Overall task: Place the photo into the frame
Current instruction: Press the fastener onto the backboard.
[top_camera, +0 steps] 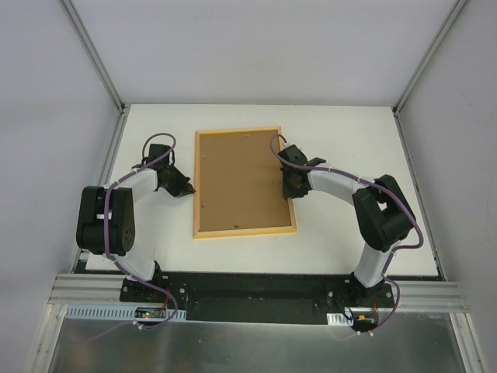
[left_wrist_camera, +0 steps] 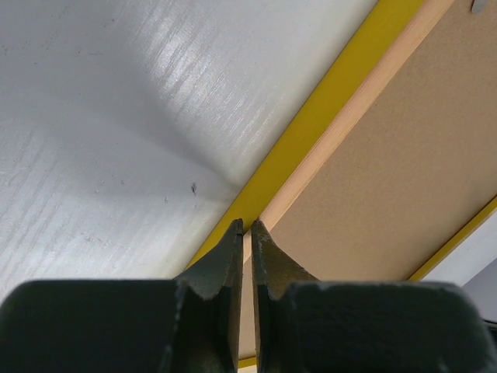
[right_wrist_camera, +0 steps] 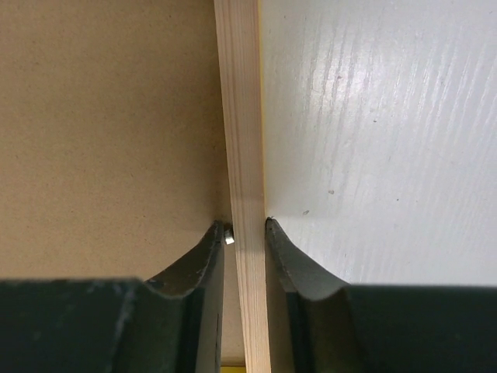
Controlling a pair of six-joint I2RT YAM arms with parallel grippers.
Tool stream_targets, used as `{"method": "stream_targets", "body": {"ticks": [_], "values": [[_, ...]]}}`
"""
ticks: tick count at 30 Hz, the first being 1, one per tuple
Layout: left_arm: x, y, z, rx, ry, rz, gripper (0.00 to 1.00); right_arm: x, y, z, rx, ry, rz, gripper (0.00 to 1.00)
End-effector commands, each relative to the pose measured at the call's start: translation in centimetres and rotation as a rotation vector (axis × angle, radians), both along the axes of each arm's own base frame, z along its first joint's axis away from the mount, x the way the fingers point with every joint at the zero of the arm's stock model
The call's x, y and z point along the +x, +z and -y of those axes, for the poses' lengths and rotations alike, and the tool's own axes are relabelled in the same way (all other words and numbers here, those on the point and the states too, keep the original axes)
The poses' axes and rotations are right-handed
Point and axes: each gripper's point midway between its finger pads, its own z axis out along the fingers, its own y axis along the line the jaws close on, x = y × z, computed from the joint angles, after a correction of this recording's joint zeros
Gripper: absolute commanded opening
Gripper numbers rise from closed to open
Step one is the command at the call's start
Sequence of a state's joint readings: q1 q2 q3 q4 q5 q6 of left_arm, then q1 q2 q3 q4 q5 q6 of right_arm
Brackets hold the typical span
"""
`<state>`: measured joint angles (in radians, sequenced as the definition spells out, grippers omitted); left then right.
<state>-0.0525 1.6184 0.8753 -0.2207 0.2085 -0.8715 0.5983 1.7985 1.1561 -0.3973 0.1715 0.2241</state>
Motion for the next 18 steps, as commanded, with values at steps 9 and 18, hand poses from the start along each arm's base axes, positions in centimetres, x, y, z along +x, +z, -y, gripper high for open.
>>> {"method": "stream_targets", "body": {"ticks": [9,18], "values": [[-3.17,-2.95,-0.65,0.056,-0.006,-0.135,0.04,-0.14,0.05,-0.03,-0.009,-0.001,0.001,0.01],[-3.16,-2.81,-0.51,0.054,-0.014,-0.130,0.06,-0.57,0.18,0.04,-0.011,0.003,0.007,0.01]]}}
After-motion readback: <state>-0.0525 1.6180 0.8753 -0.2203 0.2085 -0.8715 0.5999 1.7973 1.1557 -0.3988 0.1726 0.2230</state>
